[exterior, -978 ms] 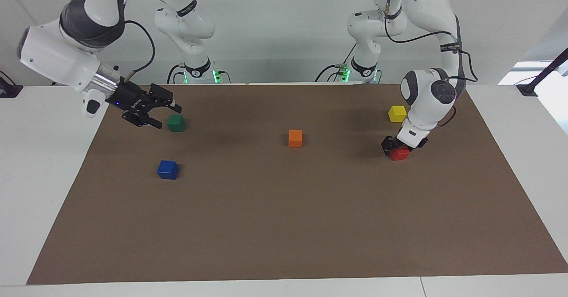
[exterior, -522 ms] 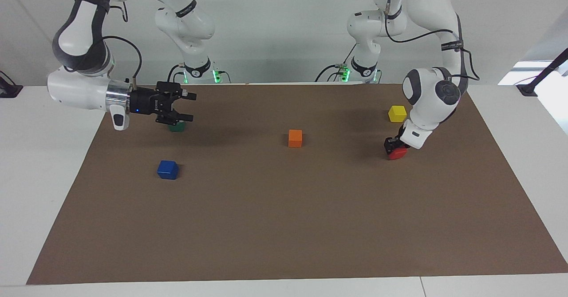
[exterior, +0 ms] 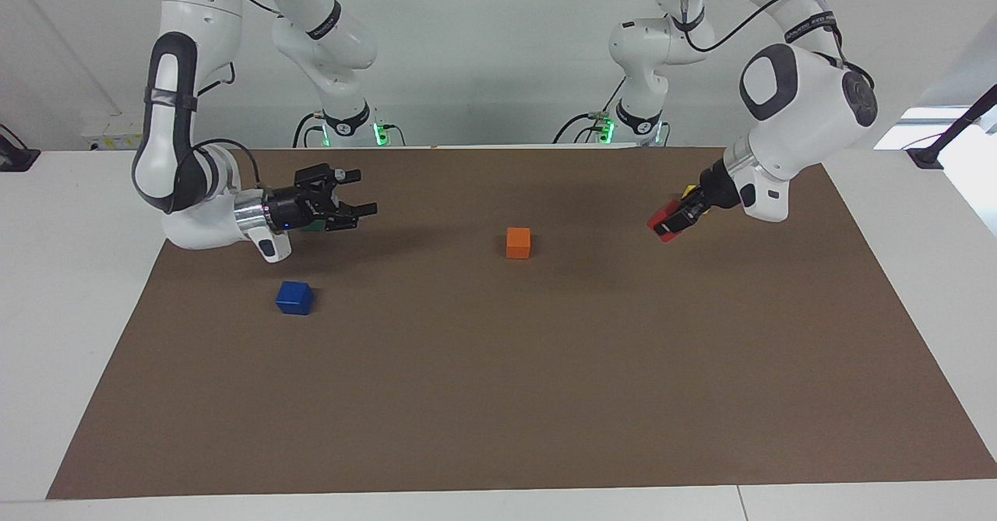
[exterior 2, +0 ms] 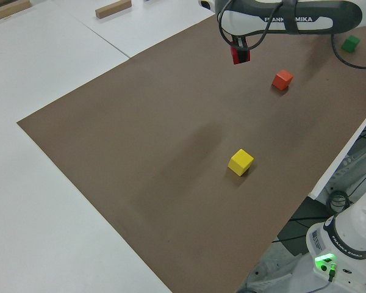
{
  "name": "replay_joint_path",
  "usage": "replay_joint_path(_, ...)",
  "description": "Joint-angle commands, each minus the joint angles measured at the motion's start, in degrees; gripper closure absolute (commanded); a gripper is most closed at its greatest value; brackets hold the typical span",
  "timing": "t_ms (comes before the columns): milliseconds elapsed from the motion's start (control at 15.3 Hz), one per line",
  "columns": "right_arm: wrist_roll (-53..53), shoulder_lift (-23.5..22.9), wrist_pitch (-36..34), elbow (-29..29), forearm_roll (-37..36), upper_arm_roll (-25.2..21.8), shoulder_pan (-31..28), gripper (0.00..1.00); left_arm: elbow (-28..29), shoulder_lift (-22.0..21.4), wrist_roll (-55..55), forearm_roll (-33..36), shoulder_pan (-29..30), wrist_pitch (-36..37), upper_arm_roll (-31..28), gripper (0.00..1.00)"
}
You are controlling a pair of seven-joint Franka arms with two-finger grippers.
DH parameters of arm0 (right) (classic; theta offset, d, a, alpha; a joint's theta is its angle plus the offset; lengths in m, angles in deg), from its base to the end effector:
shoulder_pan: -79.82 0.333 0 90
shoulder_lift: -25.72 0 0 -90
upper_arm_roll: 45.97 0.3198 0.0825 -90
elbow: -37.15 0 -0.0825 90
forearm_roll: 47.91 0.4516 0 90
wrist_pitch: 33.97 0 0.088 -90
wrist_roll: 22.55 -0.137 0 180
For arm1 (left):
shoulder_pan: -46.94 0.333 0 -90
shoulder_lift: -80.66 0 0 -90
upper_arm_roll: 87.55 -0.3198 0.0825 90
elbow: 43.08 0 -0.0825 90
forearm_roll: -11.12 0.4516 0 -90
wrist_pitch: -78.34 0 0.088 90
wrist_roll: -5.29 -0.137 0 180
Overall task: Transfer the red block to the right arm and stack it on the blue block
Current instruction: 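Lift the red cube with the left gripper while the right gripper approaches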
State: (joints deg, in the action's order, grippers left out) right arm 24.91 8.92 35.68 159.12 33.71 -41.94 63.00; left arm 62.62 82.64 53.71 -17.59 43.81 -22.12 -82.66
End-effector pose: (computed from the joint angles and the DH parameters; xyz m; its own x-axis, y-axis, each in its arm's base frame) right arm 0.5585 0.0338 0.2921 0.9926 0.1207 -0.0113 -0.0340 0.1873 -0.9817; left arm 0.6093 -0.1431 0.4584 0.6389 0.6297 -0.4419 0.7537 -0.6275 0.1955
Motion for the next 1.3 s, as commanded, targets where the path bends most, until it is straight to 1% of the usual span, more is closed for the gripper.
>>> replay_joint_path(0,0.18,-0.16,-2.74,1.68,8.26,0.27,3.27,0.0,0.91,-2.49,10.16,-7.39,-2.66,1.06,-0.57,1.0)
replay_joint_path(65,0.26,-1.38,-4.76,1.86,11.86,0.27,5.11,0.0,0.91,-2.76,12.29,-9.85,-3.28,0.79,-0.57,1.0)
replay_joint_path(130,0.44,-2.09,-5.57,1.87,13.55,0.18,5.65,0.0,1.17,-2.94,13.0,-12.48,-3.63,0.7,-0.57,1.0)
replay_joint_path(196,0.44,-2.1,-5.66,1.87,14.79,0.27,6.09,0.0,2.65,-3.81,13.19,-16.08,-3.64,0.27,-0.57,1.0)
replay_joint_path(326,0.44,-2.01,-5.84,1.95,19.44,0.27,8.54,0.0,9.92,-7.31,13.1,-27.05,-3.63,-4.72,-0.57,1.0)
replay_joint_path(391,0.44,-1.92,-5.84,2.48,21.64,0.27,10.03,0.0,13.44,-8.99,12.92,-31.02,-3.81,-7.36,-0.57,1.0)
replay_joint_path(522,0.44,-1.57,-5.58,4.23,25.16,0.27,12.85,0.0,17.24,-10.58,13.19,-35.61,-6.52,-13.07,-0.57,1.0)
replay_joint_path(652,0.44,-1.4,-5.22,4.94,26.4,0.27,14.7,0.0,19.18,-11.02,13.27,-39.82,-7.76,-14.24,-0.57,1.0)
replay_joint_path(783,0.44,-1.39,-4.17,5.03,27.45,0.27,16.19,0.0,20.42,-11.38,13.27,-46.5,-9.78,-15.37,-0.57,1.0)
replay_joint_path(913,0.44,-1.31,-2.77,5.47,31.04,0.27,18.91,0.0,20.34,-11.2,13.45,-48.01,-13.11,-19.14,-0.57,1.0)
replay_joint_path(1043,0.44,-1.31,-1.27,5.38,32.29,0.27,19.63,0.0,20.34,-11.2,13.8,-51.26,-15.75,-22.05,-0.57,1.0)
replay_joint_path(1109,0.44,-1.31,-0.92,5.29,32.29,0.27,19.72,0.0,20.25,-11.11,16.67,-53.01,-16.98,-23.54,-0.57,1.0)
replay_joint_path(1239,0.62,-1.31,-0.83,5.29,32.81,0.27,20.85,0.0,19.72,-11.29,25.45,-53.29,-18.39,-25.48,-0.05,1.0)
